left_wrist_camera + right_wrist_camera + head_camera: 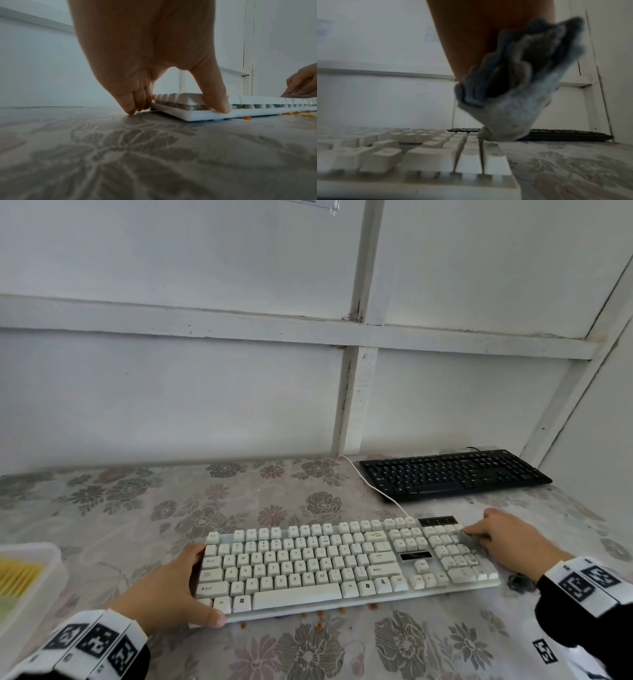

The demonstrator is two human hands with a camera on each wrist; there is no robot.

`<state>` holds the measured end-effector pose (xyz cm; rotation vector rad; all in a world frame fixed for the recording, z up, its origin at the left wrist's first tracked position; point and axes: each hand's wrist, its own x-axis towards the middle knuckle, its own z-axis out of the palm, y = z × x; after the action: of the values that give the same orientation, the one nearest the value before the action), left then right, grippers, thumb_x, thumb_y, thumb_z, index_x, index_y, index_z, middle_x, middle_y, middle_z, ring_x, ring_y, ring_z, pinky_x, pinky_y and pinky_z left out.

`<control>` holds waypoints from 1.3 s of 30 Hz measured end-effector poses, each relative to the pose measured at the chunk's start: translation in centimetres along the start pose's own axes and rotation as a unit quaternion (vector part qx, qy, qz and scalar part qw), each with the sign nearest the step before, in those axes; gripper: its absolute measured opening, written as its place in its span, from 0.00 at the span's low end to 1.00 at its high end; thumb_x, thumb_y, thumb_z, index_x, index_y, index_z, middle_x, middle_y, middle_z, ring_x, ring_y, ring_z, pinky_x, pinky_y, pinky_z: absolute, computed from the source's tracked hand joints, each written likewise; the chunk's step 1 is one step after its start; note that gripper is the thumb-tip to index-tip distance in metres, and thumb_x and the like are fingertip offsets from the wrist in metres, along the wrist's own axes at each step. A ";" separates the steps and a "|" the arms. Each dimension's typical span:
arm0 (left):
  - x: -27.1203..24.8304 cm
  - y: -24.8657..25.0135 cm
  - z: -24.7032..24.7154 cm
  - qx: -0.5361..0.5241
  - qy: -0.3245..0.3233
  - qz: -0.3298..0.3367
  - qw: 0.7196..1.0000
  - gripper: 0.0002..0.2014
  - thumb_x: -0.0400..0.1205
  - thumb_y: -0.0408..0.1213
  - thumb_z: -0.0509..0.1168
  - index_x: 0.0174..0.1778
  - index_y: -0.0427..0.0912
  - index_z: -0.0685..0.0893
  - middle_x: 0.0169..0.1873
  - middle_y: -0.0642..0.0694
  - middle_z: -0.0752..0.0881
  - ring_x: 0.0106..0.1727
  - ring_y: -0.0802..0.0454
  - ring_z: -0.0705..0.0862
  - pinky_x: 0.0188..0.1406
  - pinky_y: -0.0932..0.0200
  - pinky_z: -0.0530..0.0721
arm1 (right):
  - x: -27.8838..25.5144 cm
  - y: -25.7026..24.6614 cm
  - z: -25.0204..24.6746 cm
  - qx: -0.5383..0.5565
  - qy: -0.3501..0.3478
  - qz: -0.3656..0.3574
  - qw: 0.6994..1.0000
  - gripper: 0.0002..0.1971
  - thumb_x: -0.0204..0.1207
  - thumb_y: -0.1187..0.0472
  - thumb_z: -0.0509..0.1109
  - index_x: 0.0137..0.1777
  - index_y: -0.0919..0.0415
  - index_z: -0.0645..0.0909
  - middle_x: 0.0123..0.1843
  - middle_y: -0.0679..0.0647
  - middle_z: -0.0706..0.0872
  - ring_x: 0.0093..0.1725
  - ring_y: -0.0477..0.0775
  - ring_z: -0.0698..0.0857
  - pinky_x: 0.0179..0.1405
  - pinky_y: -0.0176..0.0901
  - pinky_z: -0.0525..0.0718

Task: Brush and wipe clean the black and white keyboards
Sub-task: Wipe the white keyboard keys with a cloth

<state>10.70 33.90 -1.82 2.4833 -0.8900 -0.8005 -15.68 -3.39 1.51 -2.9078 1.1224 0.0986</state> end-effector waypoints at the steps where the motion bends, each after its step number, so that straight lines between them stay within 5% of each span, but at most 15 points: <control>1: 0.0 -0.1 0.0 0.002 0.000 0.000 1.000 0.56 0.61 0.54 0.79 0.79 0.56 0.50 0.56 0.62 0.74 0.54 0.61 0.76 0.56 0.66 0.74 | 0.2 0.4 0.0 -0.011 0.002 0.007 1.000 0.16 0.82 0.48 0.61 0.56 0.53 0.88 0.39 0.44 0.70 0.33 0.39 0.73 0.26 0.29 0.65; 6: 0.1 -0.2 0.1 0.007 0.004 0.002 1.000 0.56 0.60 0.54 0.79 0.79 0.56 0.50 0.57 0.62 0.75 0.53 0.61 0.76 0.52 0.67 0.72 | 0.6 -1.3 -0.7 -0.001 0.027 -0.014 1.000 0.16 0.82 0.48 0.62 0.52 0.57 0.88 0.40 0.42 0.71 0.34 0.36 0.72 0.28 0.25 0.63; 13: 0.4 -0.4 0.3 0.007 0.016 0.005 1.000 0.54 0.60 0.53 0.79 0.78 0.57 0.53 0.59 0.63 0.77 0.54 0.61 0.76 0.56 0.66 0.72 | -1.9 -19.1 -1.9 0.133 -0.012 -0.274 0.952 0.17 0.81 0.43 0.61 0.56 0.50 0.85 0.41 0.39 0.69 0.37 0.36 0.71 0.34 0.25 0.63; 18: 0.7 -0.7 0.4 0.015 0.029 0.006 0.999 0.53 0.59 0.52 0.79 0.77 0.54 0.55 0.54 0.61 0.78 0.53 0.60 0.77 0.53 0.66 0.72 | -2.4 -29.1 -0.7 0.116 -0.047 -0.388 0.913 0.12 0.81 0.58 0.63 0.52 0.60 0.87 0.44 0.49 0.68 0.39 0.53 0.77 0.37 0.39 0.73; 21: 1.0 -0.9 0.6 0.001 0.034 0.023 0.999 0.52 0.60 0.49 0.80 0.76 0.52 0.57 0.54 0.60 0.78 0.53 0.59 0.78 0.51 0.67 0.72 | -2.5 -31.9 0.0 0.047 -0.055 -0.392 0.917 0.13 0.81 0.63 0.61 0.61 0.62 0.84 0.53 0.58 0.74 0.49 0.62 0.79 0.44 0.48 0.74; 23: 0.9 -0.9 0.6 0.000 0.038 0.025 0.999 0.51 0.60 0.48 0.80 0.76 0.52 0.57 0.52 0.61 0.78 0.52 0.60 0.78 0.50 0.67 0.72 | -2.6 -32.3 0.4 0.023 -0.051 -0.386 0.921 0.14 0.81 0.65 0.61 0.62 0.64 0.83 0.58 0.60 0.75 0.53 0.65 0.80 0.46 0.51 0.77; 27: 1.0 -1.0 0.7 -0.019 0.035 0.025 0.999 0.52 0.60 0.47 0.80 0.76 0.54 0.56 0.51 0.63 0.77 0.53 0.60 0.77 0.51 0.66 0.71 | -2.6 -29.9 0.5 0.048 -0.043 -0.377 0.924 0.11 0.80 0.64 0.62 0.54 0.66 0.85 0.47 0.56 0.71 0.42 0.59 0.74 0.42 0.51 0.77; 32: 1.0 -1.3 0.5 -0.016 0.019 0.024 0.999 0.53 0.59 0.51 0.80 0.76 0.56 0.55 0.60 0.61 0.78 0.59 0.58 0.78 0.60 0.62 0.74 | -2.4 -25.3 0.7 0.051 -0.039 -0.362 0.930 0.11 0.79 0.67 0.62 0.53 0.63 0.86 0.46 0.53 0.71 0.41 0.56 0.76 0.37 0.44 0.76; 36: 1.1 -1.4 0.7 -0.015 0.021 0.019 0.999 0.55 0.57 0.53 0.80 0.76 0.56 0.55 0.62 0.61 0.78 0.60 0.58 0.78 0.64 0.60 0.75 | -2.0 -22.1 1.1 0.049 -0.046 -0.320 0.945 0.11 0.81 0.59 0.64 0.46 0.61 0.87 0.41 0.47 0.69 0.36 0.50 0.76 0.27 0.33 0.67; 39: 1.2 -1.6 0.7 -0.017 0.021 0.020 0.999 0.56 0.56 0.54 0.80 0.77 0.56 0.55 0.62 0.61 0.79 0.60 0.58 0.78 0.64 0.60 0.75 | -1.5 -20.3 0.3 0.030 -0.060 -0.279 0.958 0.12 0.79 0.56 0.66 0.44 0.62 0.88 0.39 0.45 0.69 0.36 0.51 0.78 0.30 0.37 0.71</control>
<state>11.74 34.11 -3.66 2.4362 -0.9000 -0.7415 -3.16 12.68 1.29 -2.9833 0.2570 0.2160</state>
